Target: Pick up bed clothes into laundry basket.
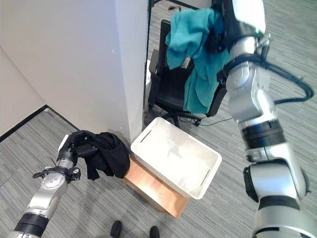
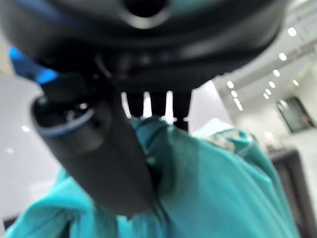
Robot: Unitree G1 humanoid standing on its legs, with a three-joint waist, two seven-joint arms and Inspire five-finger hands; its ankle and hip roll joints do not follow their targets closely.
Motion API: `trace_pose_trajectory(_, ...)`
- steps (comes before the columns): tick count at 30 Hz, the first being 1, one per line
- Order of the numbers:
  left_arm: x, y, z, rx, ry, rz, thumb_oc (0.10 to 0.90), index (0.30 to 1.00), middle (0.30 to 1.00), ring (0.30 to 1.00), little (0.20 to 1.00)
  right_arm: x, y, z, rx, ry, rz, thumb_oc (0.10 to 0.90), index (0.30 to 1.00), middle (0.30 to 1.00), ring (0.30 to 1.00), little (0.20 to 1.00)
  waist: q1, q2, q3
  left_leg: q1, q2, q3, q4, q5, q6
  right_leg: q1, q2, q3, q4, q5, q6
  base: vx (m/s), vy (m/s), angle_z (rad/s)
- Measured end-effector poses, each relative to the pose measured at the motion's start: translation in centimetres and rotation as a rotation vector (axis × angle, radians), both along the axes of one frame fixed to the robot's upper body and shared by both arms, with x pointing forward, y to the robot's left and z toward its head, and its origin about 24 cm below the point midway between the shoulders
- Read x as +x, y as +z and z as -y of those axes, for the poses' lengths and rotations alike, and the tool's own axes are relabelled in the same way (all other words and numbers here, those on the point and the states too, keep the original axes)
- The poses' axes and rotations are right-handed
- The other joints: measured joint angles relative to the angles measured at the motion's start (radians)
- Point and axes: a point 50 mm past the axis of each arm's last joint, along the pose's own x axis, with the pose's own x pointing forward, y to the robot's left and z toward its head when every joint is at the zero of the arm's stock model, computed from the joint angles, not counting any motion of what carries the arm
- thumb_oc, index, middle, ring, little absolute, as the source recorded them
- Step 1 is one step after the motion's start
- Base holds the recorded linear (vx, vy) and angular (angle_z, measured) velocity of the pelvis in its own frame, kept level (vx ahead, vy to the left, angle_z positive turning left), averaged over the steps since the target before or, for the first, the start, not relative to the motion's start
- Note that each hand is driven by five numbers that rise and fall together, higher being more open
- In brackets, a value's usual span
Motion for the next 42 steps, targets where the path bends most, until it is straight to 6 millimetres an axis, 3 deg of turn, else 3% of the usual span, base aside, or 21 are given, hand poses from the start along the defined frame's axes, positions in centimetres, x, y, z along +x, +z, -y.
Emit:
trace_pose_trajectory(2, -0.1, -0.3, 0.1, -0.006, 0.005, -0.008, 0.4, 0.3, 0.3, 0.3, 0.3, -0.6, -2.0, 0.3, 0.046, 0.008, -0.023, 0.4, 0.3, 0.3, 0.3, 0.3, 0.001, 0.008, 0.005, 0.002, 0.006, -0.004, 0.001, 0.001, 0.002, -0.03, 0.003, 0.002, 0.059, -0.026, 0.036, -0.01, 0.003, -0.02)
trace_pose_trajectory(3, -0.1, -0.6, 0.1, -0.016, 0.014, -0.021, 0.4, 0.3, 0.3, 0.3, 0.3, -0.8, -3.0, 0.2, 0.052, 0.016, -0.042, 0.4, 0.3, 0.3, 0.3, 0.3, -0.001, 0.014, 0.008, 0.005, 0.006, -0.01, 0.001, 0.001, 0.002, -0.038, -0.008, -0.003, 0.019, -0.06, 0.067, -0.03, 0.001, -0.14)
trace_pose_trajectory(5, -0.4, -1.2, -0.2, -0.027, 0.039, -0.05, 0.4, 0.3, 0.3, 0.3, 0.3, -1.4, -4.0, -0.7, 0.072, 0.058, -0.043, 0.4, 0.3, 0.3, 0.3, 0.3, -0.019, 0.002, 0.014, 0.003, -0.028, -0.004, 0.0, -0.001, 0.001, -0.046, -0.055, 0.002, -0.016, 0.01, 0.051, -0.02, -0.001, 0.02)
trace_pose_trajectory(7, -0.8, -1.8, -0.1, -0.036, 0.042, -0.07, 0.4, 0.3, 0.3, 0.3, 0.3, -1.9, -4.9, -1.0, 0.063, 0.078, -0.063, 0.4, 0.3, 0.3, 0.3, 0.3, -0.022, 0.005, 0.017, 0.008, -0.02, 0.004, 0.0, -0.001, 0.001, -0.046, -0.05, -0.001, -0.009, 0.01, 0.05, -0.03, 0.004, -0.02)
trace_pose_trajectory(18, -1.3, -2.4, 0.3, -0.043, 0.033, -0.092, 0.4, 0.3, 0.3, 0.3, 0.3, -2.2, -3.8, -0.4, 0.07, 0.066, -0.014, 0.4, 0.3, 0.3, 0.3, 0.3, -0.038, 0.005, 0.016, 0.04, -0.006, 0.029, -0.001, -0.004, -0.003, -0.026, -0.034, 0.002, -0.009, 0.009, 0.049, -0.01, 0.009, -0.06)
trace_pose_trajectory(22, -1.3, -2.4, 0.4, -0.048, 0.037, -0.093, 0.4, 0.3, 0.3, 0.3, 0.3, -2.0, -4.4, -0.8, 0.072, 0.077, -0.031, 0.4, 0.3, 0.3, 0.3, 0.3, -0.044, 0.008, 0.015, 0.034, 0.007, 0.037, -0.001, -0.057, 0.006, -0.037, -0.019, 0.002, -0.01, -0.008, 0.006, -0.03, 0.019, -0.05)
trace_pose_trajectory(27, -1.4, -2.8, 1.2, -0.051, 0.011, -0.105, 0.4, 0.3, 0.3, 0.3, 0.3, -1.9, -5.4, -2.1, 0.117, 0.126, -0.042, 0.4, 0.3, 0.3, 0.3, 0.3, -0.049, 0.003, 0.015, 0.032, 0.009, 0.055, -0.001, -0.059, 0.009, -0.045, -0.02, 0.01, -0.016, -0.004, 0.003, -0.03, 0.012, -0.08)
trace_pose_trajectory(35, -1.9, -3.6, 2.0, -0.05, 0.002, -0.127, 0.4, 0.3, 0.3, 0.3, 0.3, -3.2, -11.2, -1.6, 0.145, 0.12, -0.193, 0.4, 0.3, 0.3, 0.3, 0.3, -0.05, 0.022, -0.002, 0.033, 0.011, 0.056, -0.001, -0.059, 0.01, -0.046, -0.018, 0.008, -0.011, 0.005, -0.006, 0.0, 0.0, 0.0)
trace_pose_trajectory(42, -2.0, -3.7, 2.2, -0.053, -0.004, -0.131, 0.4, 0.3, 0.3, 0.3, 0.3, -2.1, -15.4, 0.0, 0.145, 0.036, -0.365, 0.4, 0.3, 0.3, 0.3, 0.3, -0.04, 0.022, -0.002, 0.041, 0.012, 0.056, -0.001, -0.059, 0.01, -0.036, -0.017, 0.001, -0.01, 0.004, -0.005, 0.0, 0.0, 0.01)
